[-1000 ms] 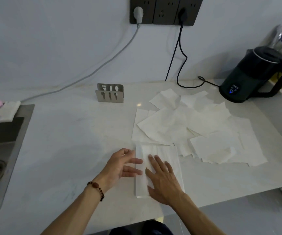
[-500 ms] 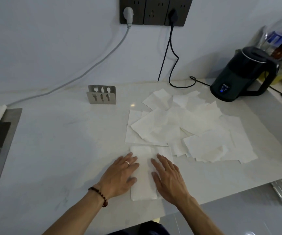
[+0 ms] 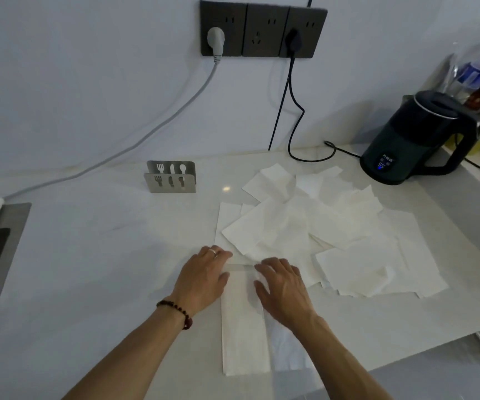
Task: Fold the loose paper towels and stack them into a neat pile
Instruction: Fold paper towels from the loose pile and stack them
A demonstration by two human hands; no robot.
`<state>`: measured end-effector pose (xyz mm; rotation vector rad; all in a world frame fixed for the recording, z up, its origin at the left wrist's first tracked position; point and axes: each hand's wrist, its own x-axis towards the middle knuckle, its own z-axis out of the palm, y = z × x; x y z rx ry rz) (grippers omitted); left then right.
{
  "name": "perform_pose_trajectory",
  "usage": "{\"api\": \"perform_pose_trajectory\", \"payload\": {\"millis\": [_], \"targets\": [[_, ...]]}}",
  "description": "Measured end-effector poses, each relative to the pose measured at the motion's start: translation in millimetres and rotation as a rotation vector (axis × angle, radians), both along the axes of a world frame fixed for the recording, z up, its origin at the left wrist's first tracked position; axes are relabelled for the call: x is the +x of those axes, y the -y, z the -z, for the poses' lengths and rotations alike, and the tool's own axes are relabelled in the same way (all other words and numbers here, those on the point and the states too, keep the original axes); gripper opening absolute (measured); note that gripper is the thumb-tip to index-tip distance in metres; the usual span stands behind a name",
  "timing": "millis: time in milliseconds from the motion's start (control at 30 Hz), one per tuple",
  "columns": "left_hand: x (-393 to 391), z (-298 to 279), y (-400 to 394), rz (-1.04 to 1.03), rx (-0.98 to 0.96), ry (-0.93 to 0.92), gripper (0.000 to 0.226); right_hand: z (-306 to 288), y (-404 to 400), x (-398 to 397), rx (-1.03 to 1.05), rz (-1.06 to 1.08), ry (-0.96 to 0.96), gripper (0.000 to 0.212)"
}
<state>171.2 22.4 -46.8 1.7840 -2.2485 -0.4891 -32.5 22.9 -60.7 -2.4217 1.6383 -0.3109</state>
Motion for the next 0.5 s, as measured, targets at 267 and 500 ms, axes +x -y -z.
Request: {"api": "perform_pose_trajectory", "payload": {"millis": [267,500], "targets": [[-15,18,68,0.087,-0.027,0.196,0.041,-9,65,18,0.177,0.148,0.044,0.049],[-11,21,80,0.018,-0.134,0.028,0.011,-2,74,14,0.233,0.158,0.175,0.059]]}}
